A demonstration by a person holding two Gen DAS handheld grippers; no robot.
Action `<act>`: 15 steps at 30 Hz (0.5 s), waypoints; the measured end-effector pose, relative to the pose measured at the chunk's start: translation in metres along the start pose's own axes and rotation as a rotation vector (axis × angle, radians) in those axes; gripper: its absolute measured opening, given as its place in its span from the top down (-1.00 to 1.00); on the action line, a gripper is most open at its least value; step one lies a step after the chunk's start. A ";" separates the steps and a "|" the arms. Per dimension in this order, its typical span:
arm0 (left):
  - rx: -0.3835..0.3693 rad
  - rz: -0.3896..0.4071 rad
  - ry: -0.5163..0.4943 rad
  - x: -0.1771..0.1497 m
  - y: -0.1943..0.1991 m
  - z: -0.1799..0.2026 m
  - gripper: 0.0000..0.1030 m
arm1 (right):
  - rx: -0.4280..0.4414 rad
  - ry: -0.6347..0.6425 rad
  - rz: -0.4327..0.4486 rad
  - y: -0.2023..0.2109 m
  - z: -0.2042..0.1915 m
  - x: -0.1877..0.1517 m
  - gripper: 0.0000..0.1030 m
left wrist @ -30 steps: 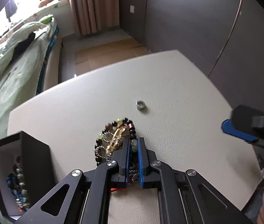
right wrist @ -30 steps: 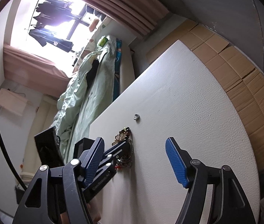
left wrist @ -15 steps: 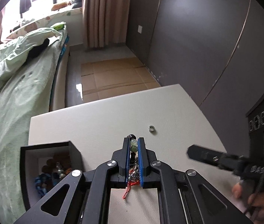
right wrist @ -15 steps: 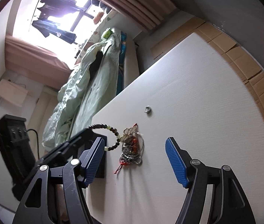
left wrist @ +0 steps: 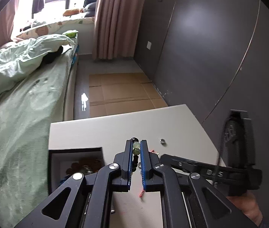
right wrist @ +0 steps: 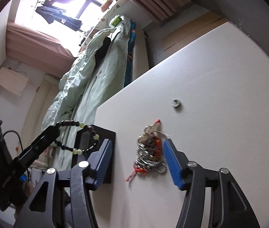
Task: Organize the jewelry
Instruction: 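Lift the held bracelet and carry it over the black box with the left tool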
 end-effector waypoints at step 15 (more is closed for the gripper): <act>0.013 0.035 0.067 -0.003 0.024 -0.052 0.85 | -0.093 -0.030 0.001 -0.035 -0.010 0.002 0.81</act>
Point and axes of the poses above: each gripper's, at about its wrist camera, not at the fingertips, and y roughly against the way its jaws point, z to its right, x to its top, the point moved 2 cm from there along -y, roughly the way its jaws point, and after that the axes turned 6 degrees about y, right-handed, at the moved point
